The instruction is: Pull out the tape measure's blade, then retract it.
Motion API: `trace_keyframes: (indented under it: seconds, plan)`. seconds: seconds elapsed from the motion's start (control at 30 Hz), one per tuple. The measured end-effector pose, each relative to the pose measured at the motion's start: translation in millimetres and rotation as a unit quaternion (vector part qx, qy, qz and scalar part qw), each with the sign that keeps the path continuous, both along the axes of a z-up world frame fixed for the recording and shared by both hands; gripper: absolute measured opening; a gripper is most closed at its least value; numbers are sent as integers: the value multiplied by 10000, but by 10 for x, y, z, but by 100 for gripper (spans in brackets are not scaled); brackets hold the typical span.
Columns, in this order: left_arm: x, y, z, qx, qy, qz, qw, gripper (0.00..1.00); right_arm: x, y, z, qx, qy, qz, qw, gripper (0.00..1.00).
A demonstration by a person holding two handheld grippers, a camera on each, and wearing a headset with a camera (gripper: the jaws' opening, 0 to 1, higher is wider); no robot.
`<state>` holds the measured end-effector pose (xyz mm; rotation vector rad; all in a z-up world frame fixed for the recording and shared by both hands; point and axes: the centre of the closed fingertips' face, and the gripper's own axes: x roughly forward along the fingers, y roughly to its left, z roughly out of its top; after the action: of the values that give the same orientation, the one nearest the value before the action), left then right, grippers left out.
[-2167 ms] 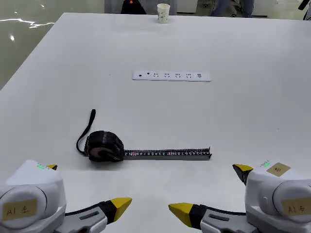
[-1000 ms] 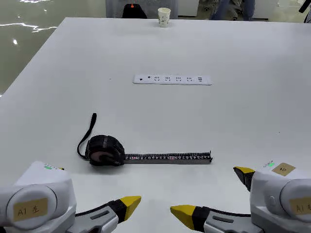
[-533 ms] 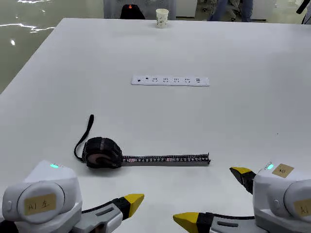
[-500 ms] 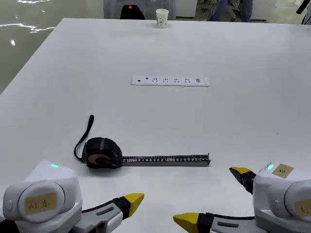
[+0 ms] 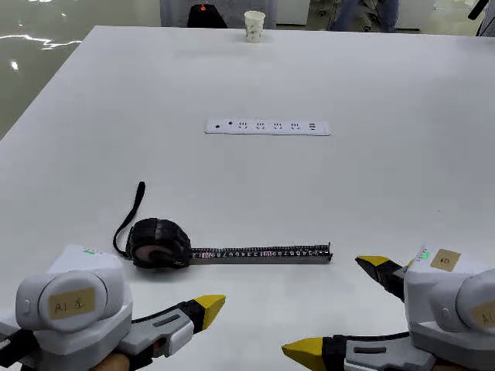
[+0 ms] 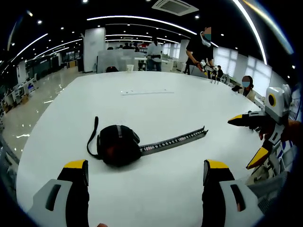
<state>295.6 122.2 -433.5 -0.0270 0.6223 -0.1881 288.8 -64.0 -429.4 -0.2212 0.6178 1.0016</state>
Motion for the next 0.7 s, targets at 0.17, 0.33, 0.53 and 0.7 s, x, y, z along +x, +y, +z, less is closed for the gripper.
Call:
trace_keyframes:
  seconds: [0.17, 0.33, 0.53, 0.7]
  plan:
    - [78, 8, -9, -2, -13, 17, 10000, 99, 60, -16, -28, -47, 9, 176, 9998, 95]
    - [139, 12, -32, -38, -8, 51, 10000, 99, 103, -33, -76, -159, 4, 381, 9991, 94]
    - [230, 22, -75, -29, 0, 65, 10000, 99, 170, -62, -150, -304, 27, 647, 9974, 93]
    - [307, 45, -82, -33, -28, 97, 9999, 99, 250, -92, -195, -376, 15, 785, 9962, 91]
